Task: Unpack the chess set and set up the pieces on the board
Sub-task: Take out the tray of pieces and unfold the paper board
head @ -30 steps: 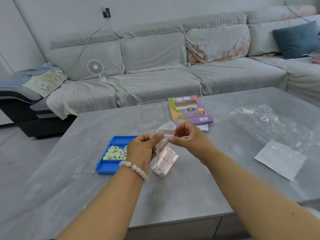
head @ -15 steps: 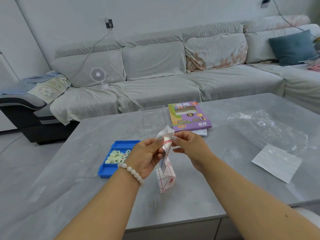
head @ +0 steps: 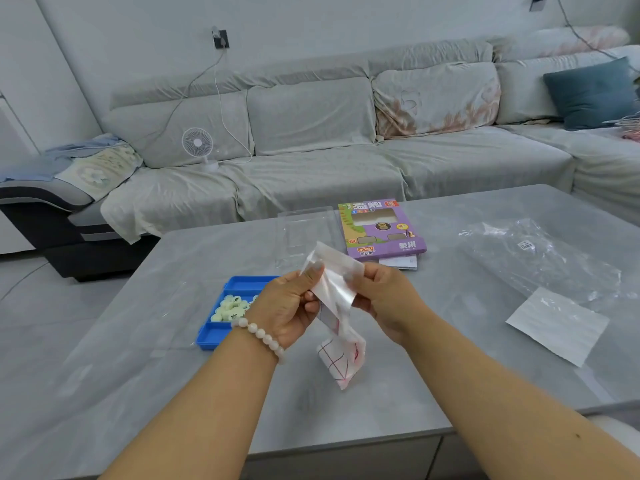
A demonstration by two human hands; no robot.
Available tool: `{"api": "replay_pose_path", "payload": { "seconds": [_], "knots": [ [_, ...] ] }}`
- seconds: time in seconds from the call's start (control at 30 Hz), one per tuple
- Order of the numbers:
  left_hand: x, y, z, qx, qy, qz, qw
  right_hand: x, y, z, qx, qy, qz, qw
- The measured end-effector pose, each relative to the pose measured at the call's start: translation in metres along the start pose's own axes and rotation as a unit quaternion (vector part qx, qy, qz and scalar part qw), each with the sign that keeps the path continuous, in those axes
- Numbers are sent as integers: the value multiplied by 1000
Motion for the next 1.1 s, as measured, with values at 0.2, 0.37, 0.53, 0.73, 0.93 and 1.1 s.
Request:
{"api": "replay_pose_path", "payload": {
  "seconds": [0.2, 0.37, 0.53, 0.73, 0.93, 1.1],
  "knots": [
    [19, 14, 11, -53, 28, 50, 997, 19, -18, 10, -59, 78, 40, 994],
    [17, 19, 11, -103, 89, 135, 981, 15, -17, 19, -37, 117, -28, 992],
    [24, 15, 17, -154, 134, 219, 954, 16, -22, 16, 9, 172, -59, 983],
    [30, 10, 23, -196, 195, 260, 925, 18, -25, 15, -2, 163, -14, 986],
    [23, 5, 24, -173, 182, 222, 942, 14, 1, 11, -27, 195, -108, 974],
    [24, -12, 8, -73, 66, 153, 983, 24, 4, 13, -33, 185, -49, 981]
  ]
}}
Point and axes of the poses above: each hand's wrist, its own z-axis towards the middle knuckle, its own x-axis out of the back of the hand, y = z × x, the point moved 1 cm from there along z, towards the middle knuckle, and after that the axes turned 8 degrees about -x, right-handed, at the moved point
